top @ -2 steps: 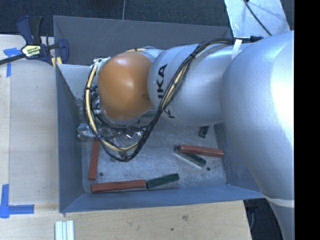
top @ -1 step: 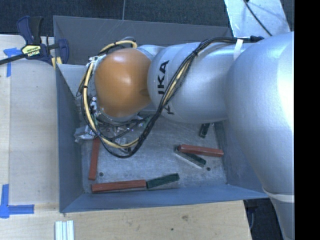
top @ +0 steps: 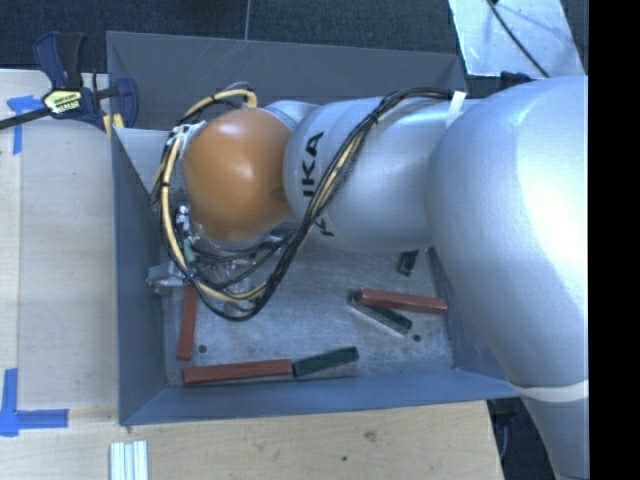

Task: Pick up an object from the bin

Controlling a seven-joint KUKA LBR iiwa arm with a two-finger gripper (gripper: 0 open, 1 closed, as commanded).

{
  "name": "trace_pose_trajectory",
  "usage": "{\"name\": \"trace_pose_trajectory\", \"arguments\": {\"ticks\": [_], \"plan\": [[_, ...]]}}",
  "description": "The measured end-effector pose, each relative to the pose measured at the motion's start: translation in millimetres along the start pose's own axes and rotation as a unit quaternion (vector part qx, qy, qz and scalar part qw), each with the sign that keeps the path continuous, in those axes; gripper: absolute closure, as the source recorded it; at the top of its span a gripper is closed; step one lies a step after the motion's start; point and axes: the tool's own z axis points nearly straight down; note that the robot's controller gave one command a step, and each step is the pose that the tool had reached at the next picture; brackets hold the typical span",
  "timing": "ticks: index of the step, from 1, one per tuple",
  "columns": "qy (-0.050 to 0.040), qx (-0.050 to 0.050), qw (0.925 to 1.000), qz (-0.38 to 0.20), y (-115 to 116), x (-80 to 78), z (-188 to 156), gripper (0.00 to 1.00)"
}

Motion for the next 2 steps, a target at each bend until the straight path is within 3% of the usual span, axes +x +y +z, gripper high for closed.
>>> {"name": "trace_pose_trajectory", "arguments": {"ticks": [1, 2], "plan": [[-0.0007, -0.001, 1.0000, 0.003, -1.6, 1.5, -0.6, 0.00], [-0.0030, -0.002, 1.0000, 0.003, -0.5, -0.4, -0.9, 1.00]]}}
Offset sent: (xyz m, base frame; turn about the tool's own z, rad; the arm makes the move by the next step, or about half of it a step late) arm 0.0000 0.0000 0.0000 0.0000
